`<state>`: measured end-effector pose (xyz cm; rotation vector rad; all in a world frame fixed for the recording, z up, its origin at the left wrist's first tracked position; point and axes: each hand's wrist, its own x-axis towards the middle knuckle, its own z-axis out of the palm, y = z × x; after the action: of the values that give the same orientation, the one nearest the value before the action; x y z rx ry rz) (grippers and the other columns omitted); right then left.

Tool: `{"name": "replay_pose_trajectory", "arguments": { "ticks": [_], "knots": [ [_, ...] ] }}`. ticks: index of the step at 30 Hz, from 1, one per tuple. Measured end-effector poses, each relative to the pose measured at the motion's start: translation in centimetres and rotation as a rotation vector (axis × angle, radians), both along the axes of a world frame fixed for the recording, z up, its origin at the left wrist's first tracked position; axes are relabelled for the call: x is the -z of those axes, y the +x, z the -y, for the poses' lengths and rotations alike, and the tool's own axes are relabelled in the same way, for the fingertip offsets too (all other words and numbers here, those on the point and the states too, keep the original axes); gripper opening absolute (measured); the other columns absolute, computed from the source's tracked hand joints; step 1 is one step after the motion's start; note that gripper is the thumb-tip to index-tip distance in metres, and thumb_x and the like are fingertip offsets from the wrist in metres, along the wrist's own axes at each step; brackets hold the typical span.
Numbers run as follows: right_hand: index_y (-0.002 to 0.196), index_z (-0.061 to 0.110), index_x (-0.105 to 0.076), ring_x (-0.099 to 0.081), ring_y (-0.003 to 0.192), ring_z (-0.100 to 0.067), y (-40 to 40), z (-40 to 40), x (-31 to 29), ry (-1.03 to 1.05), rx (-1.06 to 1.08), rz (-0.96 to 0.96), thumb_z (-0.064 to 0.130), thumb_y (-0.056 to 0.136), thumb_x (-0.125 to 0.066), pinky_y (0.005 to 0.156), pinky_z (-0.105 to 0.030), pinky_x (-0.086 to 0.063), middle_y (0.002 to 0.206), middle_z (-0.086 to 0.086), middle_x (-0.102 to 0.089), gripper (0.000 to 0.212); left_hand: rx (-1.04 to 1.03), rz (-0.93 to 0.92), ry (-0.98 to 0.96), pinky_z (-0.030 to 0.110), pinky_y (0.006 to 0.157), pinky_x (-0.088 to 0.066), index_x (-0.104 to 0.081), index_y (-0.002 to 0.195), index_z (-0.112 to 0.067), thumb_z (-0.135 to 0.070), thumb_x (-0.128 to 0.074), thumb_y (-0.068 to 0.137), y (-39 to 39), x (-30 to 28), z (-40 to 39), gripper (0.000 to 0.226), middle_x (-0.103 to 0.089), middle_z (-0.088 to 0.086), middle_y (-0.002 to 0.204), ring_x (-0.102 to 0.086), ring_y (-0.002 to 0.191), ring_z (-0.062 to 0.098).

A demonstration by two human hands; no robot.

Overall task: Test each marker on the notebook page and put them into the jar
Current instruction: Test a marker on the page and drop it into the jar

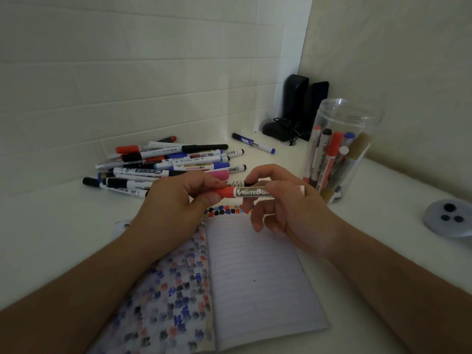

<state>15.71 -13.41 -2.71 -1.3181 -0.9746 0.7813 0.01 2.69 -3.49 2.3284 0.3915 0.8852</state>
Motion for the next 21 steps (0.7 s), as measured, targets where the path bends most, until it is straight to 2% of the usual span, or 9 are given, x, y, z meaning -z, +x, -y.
{"name": "replay_pose_trajectory", "arguments": {
  "ticks": [2, 3, 6, 10, 13, 15, 18, 21],
  "knots": [
    [0.099, 0.014, -0.057, -0.06, 0.062, -0.026, 0.1, 0.1, -0.5, 0.019, 0.139, 0.09, 0.012, 0.095, -0.052, 0.049, -0.028, -0.04, 0.076, -0.01, -0.067, 0.007, -0.015, -0.001, 0.005, -0.005, 0.081, -0.036, -0.066, 0.099, -0.05, -0.019, -0.075, 0.089, 0.2, 0.2, 0.0, 0.033, -0.063, -0.039, 0.089, -0.059, 0.096, -0.019],
    [0.096, 0.013, -0.055, -0.06, 0.061, -0.024, 0.1, 0.2, -0.9, 0.044, 0.219, 0.119, 0.006, 0.097, -0.056, 0.05, -0.029, -0.043, 0.072, -0.008, -0.066, 0.007, -0.018, -0.001, 0.011, -0.004, 0.081, -0.037, -0.068, 0.102, -0.047, -0.021, -0.075, 0.089, 0.2, 0.2, 0.1, 0.03, -0.064, -0.036, 0.091, -0.059, 0.096, -0.018],
    [0.098, 0.013, -0.056, -0.067, 0.066, -0.021, 0.3, 0.6, -2.4, 0.146, 0.417, 0.136, 0.001, 0.094, -0.069, 0.06, -0.026, -0.052, 0.073, -0.004, -0.068, 0.018, 0.015, 0.011, 0.017, 0.006, 0.083, -0.041, -0.068, 0.104, -0.046, -0.03, -0.076, 0.087, 0.2, 0.1, 0.5, 0.025, -0.069, -0.029, 0.096, -0.06, 0.097, -0.013],
    [0.108, 0.02, -0.054, -0.071, 0.069, -0.017, -0.8, 0.5, -4.5, 0.227, 0.502, 0.237, 0.006, 0.091, -0.076, 0.065, -0.022, -0.056, 0.082, -0.006, -0.073, 0.031, 0.116, -0.033, -0.007, 0.018, 0.084, -0.048, -0.07, 0.108, -0.043, -0.038, -0.077, 0.084, -0.1, -0.2, 1.4, 0.025, -0.07, -0.028, 0.101, -0.062, 0.102, -0.01],
    [0.106, 0.028, -0.05, -0.072, 0.074, -0.022, -0.8, 1.4, -7.4, 0.306, 0.577, 0.458, 0.009, 0.094, -0.075, 0.066, -0.027, -0.059, 0.089, -0.011, -0.073, 0.033, 0.161, -0.075, 0.063, 0.017, 0.082, -0.046, -0.071, 0.11, -0.042, -0.037, -0.074, 0.088, -0.4, -0.2, 1.3, 0.023, -0.067, -0.031, 0.098, -0.059, 0.103, -0.01],
    [0.103, 0.035, -0.047, -0.073, 0.078, -0.026, 0.4, 2.7, -10.1, 0.359, 0.701, 0.632, 0.012, 0.094, -0.075, 0.069, -0.038, -0.062, 0.091, -0.009, -0.072, 0.037, 0.166, -0.091, 0.096, 0.016, 0.082, -0.046, -0.071, 0.113, -0.04, -0.038, -0.072, 0.09, -0.5, -0.1, 1.1, 0.024, -0.067, -0.03, 0.097, -0.058, 0.103, -0.009],
    [0.103, 0.04, -0.043, -0.073, 0.083, -0.028, 3.0, 4.9, -13.9, 0.421, 0.886, 0.757, 0.019, 0.092, -0.072, 0.075, -0.052, -0.06, 0.095, 0.0, -0.07, 0.037, 0.152, -0.092, 0.103, 0.011, 0.083, -0.042, -0.071, 0.114, -0.04, -0.04, -0.07, 0.091, -0.6, 0.0, 1.0, 0.023, -0.067, -0.029, 0.097, -0.055, 0.104, -0.011],
    [0.103, 0.041, -0.042, -0.071, 0.083, -0.016, 5.3, 6.5, -15.8, 0.382, 1.001, 0.855, 0.025, 0.093, -0.07, 0.079, -0.045, -0.06, 0.093, 0.012, -0.066, 0.033, 0.132, -0.082, 0.067, 0.008, 0.081, -0.04, -0.071, 0.112, -0.041, -0.04, -0.07, 0.091, -0.8, 0.0, 0.9, 0.022, -0.067, -0.029, 0.098, -0.055, 0.106, -0.011]
  ]
}}
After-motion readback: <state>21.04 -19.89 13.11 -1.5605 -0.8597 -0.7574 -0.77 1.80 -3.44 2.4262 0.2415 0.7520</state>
